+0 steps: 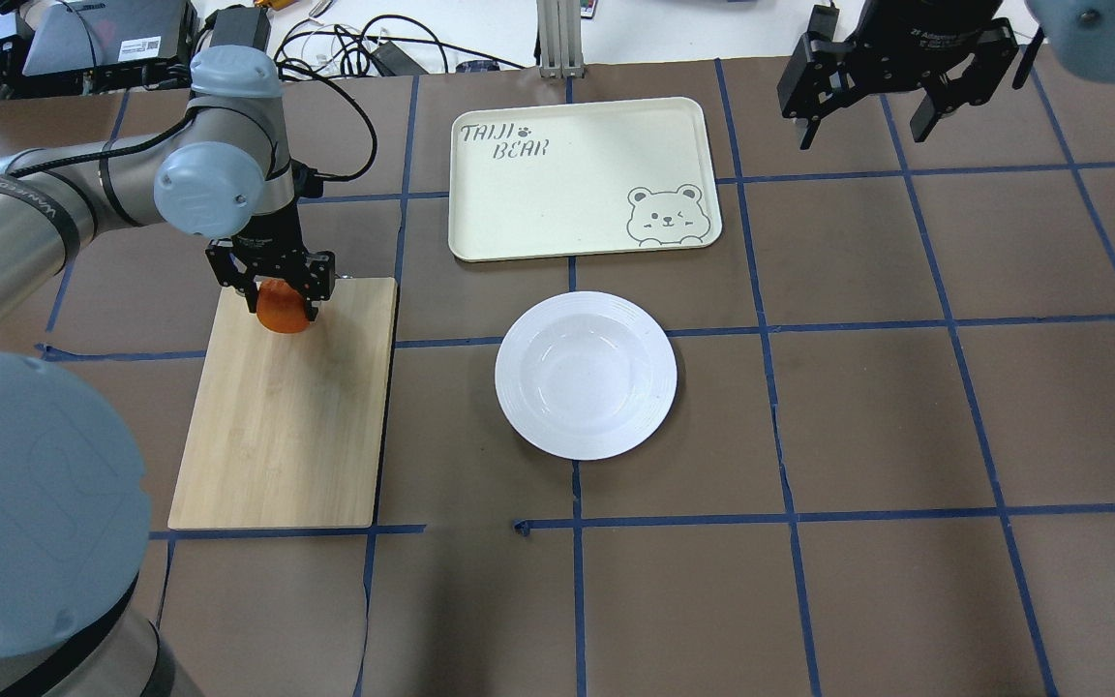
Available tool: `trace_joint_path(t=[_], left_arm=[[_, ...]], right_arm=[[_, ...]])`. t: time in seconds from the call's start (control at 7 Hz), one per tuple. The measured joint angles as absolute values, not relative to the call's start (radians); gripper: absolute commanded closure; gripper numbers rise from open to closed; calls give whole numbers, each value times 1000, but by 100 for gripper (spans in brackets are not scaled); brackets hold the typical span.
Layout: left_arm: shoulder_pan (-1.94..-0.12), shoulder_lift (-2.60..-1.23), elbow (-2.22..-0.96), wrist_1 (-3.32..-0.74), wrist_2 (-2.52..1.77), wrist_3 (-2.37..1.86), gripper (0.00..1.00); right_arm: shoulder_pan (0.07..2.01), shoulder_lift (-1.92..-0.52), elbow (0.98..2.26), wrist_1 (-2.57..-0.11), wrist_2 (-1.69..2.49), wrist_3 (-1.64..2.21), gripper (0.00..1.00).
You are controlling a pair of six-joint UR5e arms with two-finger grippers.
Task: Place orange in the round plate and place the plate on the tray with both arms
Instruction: 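Carry the orange with the left gripper over the white plate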
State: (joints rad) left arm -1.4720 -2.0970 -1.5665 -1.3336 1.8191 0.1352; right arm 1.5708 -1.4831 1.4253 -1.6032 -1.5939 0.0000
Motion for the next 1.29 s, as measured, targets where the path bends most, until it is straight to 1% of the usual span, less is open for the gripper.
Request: trace_joint_path(t=[0.14, 0.43, 0.71, 1.0, 1.14, 1.29], left_arm=[[-1480, -2077, -1563, -1320, 1777, 124, 82], [-1528, -2015, -1568, -1326, 1607, 84, 80], [-1655, -1964, -1579, -1338, 1469, -62, 80], [-1768, -1970, -1591, -1313, 1330, -246, 79], [-1797, -1984, -1600, -1290, 1291, -263, 75], [-1813, -1996, -1622, -1276, 1271, -253, 48]], right_arm=[[1571, -1483, 1426, -1603, -1594, 0, 0], [1571, -1483, 1425, -1602, -1595, -1, 0], [1571, -1483, 1425, -1601, -1595, -2, 0], [1571, -1483, 1425, -1601, -1596, -4, 0], [1571, -1484, 1425, -1601, -1597, -6, 0], [1571, -1484, 1425, -1601, -1598, -8, 0]])
